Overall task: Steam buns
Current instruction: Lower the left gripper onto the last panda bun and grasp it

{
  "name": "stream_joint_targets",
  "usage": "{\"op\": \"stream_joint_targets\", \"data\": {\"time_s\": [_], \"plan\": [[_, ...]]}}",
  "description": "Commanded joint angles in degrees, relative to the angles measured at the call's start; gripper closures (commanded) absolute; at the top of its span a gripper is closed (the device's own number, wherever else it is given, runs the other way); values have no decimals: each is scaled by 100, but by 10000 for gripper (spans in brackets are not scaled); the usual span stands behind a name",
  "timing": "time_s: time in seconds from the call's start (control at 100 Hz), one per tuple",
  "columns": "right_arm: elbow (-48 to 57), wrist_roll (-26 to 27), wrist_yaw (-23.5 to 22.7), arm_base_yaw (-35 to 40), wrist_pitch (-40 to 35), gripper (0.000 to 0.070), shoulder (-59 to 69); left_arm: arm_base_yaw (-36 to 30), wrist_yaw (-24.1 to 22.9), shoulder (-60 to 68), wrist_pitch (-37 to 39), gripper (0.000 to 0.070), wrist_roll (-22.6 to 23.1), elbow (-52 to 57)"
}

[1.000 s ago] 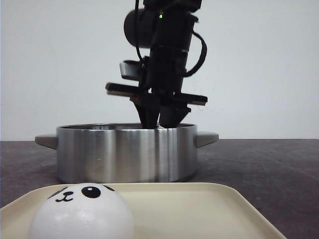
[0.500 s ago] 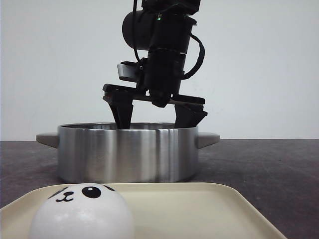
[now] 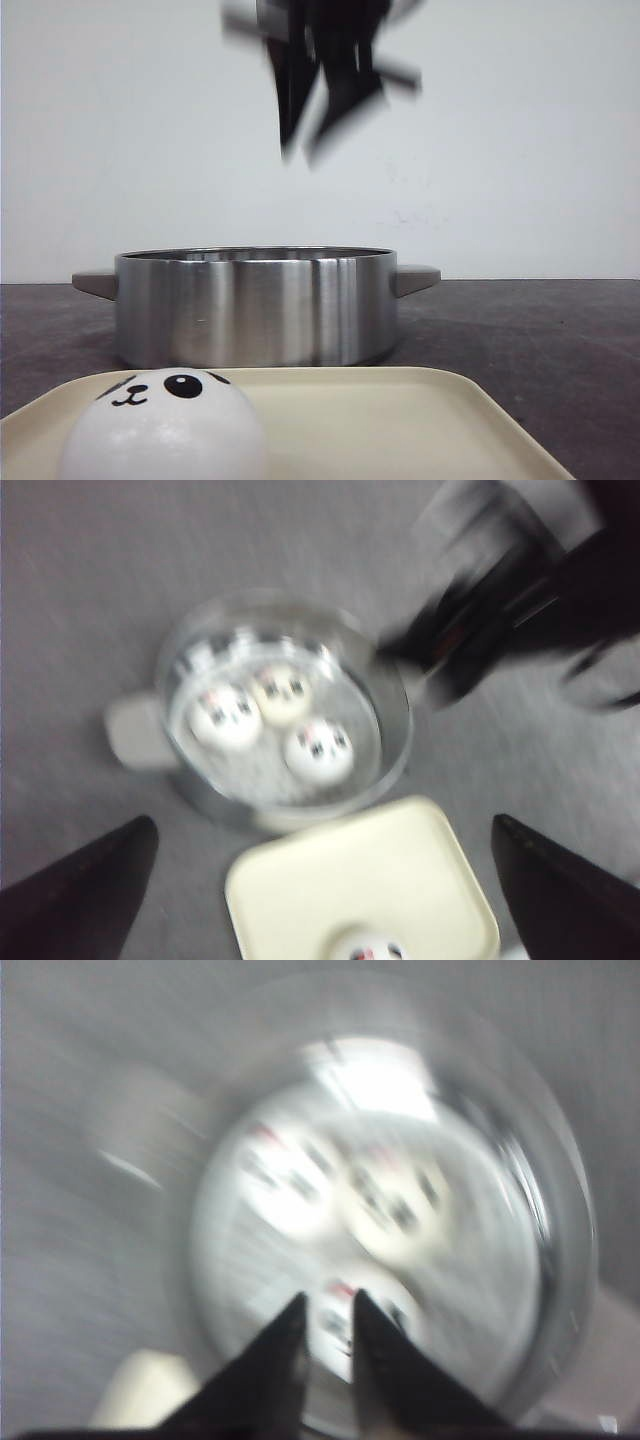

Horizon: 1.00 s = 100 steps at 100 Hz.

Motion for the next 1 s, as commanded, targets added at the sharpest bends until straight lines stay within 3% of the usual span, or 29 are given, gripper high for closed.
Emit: {"op": "stream_joint_targets", "data": {"time_s": [0.0,0.27,0.41,0.71,0.99], "plan": [[151,-26,210,247,144,697,-398,-105,129,24,74,0,-210,-203],[151,-234,1600,1191,238,697,-1958,-826,498,87,831,0,-973,-1956],[151,-234,2063,1419,225,697,-2369,-1373,708,367,1167,0,-1307,-2625],[151,-208,2197,1438,-42,697,-2531,-2361,695,1464,1934,0,-1574,-2881],[151,-133,2190,1670,-107,697,-2557,-2522,595,2682,2428,0,-1725,-2881]]}}
